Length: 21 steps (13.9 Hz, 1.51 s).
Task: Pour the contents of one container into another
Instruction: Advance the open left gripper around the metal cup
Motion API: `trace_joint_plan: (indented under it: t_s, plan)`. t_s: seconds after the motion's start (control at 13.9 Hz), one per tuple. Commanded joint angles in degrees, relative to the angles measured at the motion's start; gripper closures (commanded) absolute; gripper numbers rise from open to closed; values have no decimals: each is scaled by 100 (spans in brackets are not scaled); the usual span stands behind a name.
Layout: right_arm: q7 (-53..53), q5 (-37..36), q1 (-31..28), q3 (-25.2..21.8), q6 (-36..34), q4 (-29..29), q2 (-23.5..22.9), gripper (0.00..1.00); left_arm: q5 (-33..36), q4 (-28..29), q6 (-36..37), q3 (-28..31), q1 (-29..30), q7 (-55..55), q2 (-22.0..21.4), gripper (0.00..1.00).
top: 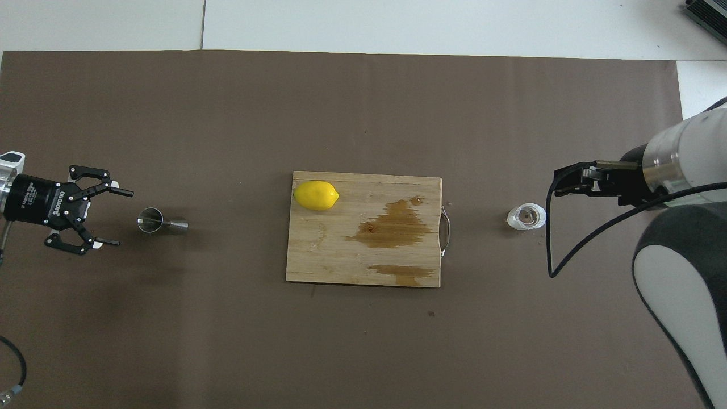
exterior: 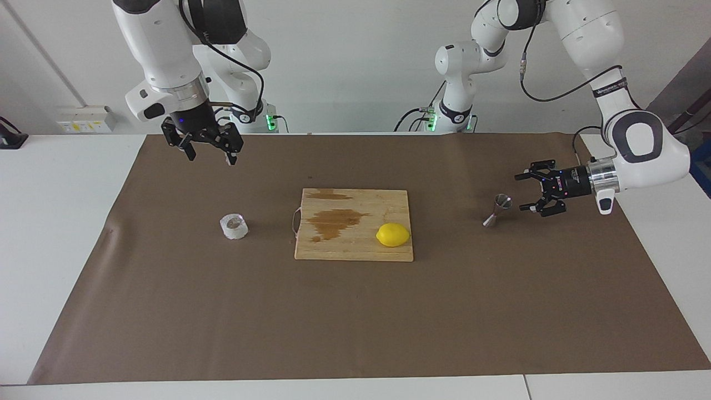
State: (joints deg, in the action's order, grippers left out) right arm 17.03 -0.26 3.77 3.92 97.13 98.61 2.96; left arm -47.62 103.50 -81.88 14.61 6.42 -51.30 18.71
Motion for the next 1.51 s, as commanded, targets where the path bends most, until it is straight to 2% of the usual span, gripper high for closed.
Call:
trace_joint_plan:
  t_s: [0.0,0.36,0.65,1.15,1.44]
  plan:
    - [-156,184,-96,21,-80,-26,38,0,-369,311,-126,60,8,390,-34,0]
    - [-156,184,-96,21,-81,-26,38,0,-406,355,32,68,8,1253,54,0]
    - [-148,184,-96,21,-81,-26,38,0,-713,365,-12,33,219,1184,379,0]
    - [-147,184,-96,21,-81,-26,38,0,-1336,715,-249,33,184,1184,344,0]
    - [-156,184,-96,21,-81,-26,38,0,-1443,839,-293,24,131,1228,327,0]
